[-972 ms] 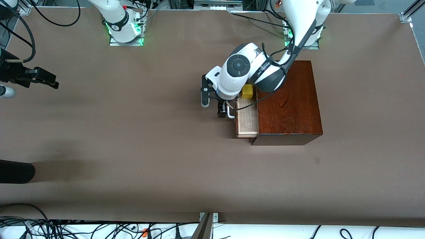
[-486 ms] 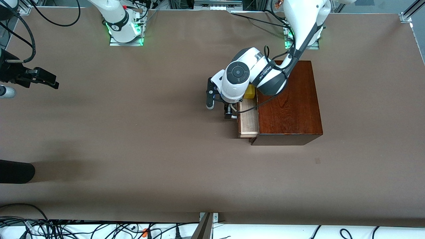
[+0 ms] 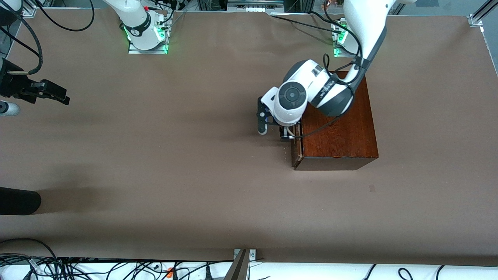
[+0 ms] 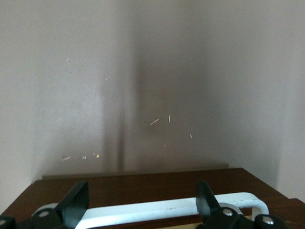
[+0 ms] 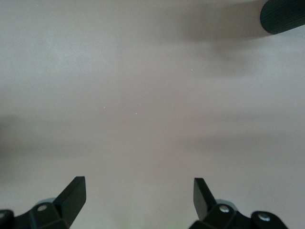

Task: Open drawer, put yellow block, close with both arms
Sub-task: 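Push the drawer shut with the left gripper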

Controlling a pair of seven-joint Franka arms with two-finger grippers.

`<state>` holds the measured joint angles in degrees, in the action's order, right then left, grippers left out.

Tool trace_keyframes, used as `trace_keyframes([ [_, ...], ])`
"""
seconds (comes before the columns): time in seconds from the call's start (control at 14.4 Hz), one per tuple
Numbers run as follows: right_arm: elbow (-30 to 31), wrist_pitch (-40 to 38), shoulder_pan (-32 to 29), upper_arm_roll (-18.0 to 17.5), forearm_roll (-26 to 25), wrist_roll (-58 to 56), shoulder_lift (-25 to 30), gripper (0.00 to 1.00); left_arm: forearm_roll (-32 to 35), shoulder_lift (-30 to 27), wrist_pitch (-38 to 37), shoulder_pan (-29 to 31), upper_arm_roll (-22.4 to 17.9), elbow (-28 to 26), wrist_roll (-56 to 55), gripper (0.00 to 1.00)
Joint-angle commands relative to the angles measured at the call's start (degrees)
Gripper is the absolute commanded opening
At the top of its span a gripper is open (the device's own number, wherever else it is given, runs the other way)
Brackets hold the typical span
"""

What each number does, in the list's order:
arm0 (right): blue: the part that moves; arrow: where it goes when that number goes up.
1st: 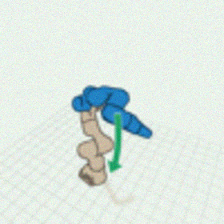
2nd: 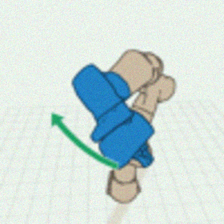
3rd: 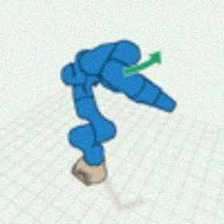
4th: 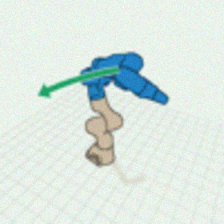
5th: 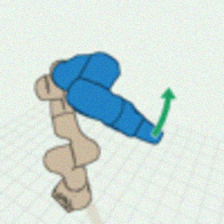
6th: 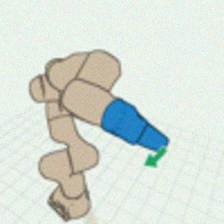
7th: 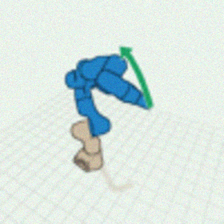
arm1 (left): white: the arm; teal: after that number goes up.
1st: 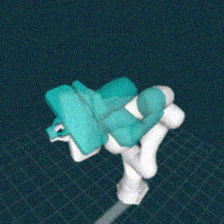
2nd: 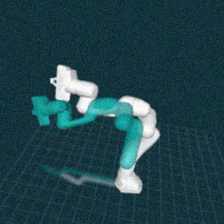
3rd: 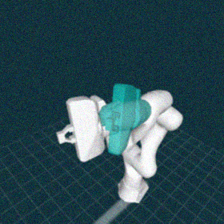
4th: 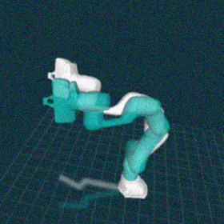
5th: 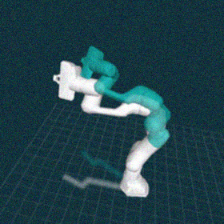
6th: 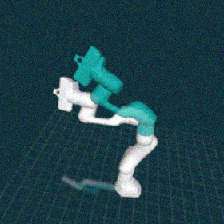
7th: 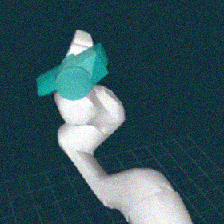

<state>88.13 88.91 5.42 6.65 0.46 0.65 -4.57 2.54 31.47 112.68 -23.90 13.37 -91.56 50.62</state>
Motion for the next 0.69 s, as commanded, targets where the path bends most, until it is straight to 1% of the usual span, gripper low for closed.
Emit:
trace_keyframes([
  [0.0,0.56,0.39,-0.76,-0.85,-0.37,-0.48,0.61,1.0,1.85,-1.67,-1.76,0.78,-0.1,-0.37,0.71,1.0],
  [0.28,0.56,0.39,-0.76,-0.85,-0.46,-0.48,0.61,1.0,1.77,-2.03,-2.64,1.05,0.08,-0.11,0.1,1.0],
  [0.35,0.56,0.39,-0.76,-0.85,-0.46,-0.48,0.61,1.0,1.68,-2.99,-2.81,1.05,0.17,-0.11,-0.86,1.0],
  [0.49,0.56,0.39,-0.76,-0.85,-0.46,-0.48,0.61,1.0,0.98,-5.35,-3.95,1.05,0.34,-0.02,-7.42,1.0],
  [0.62,0.56,0.39,-0.76,-0.85,-0.46,-0.48,0.53,1.0,0.71,-8.08,-7.8,0.87,0.87,1.03,-19.44,1.0],
])
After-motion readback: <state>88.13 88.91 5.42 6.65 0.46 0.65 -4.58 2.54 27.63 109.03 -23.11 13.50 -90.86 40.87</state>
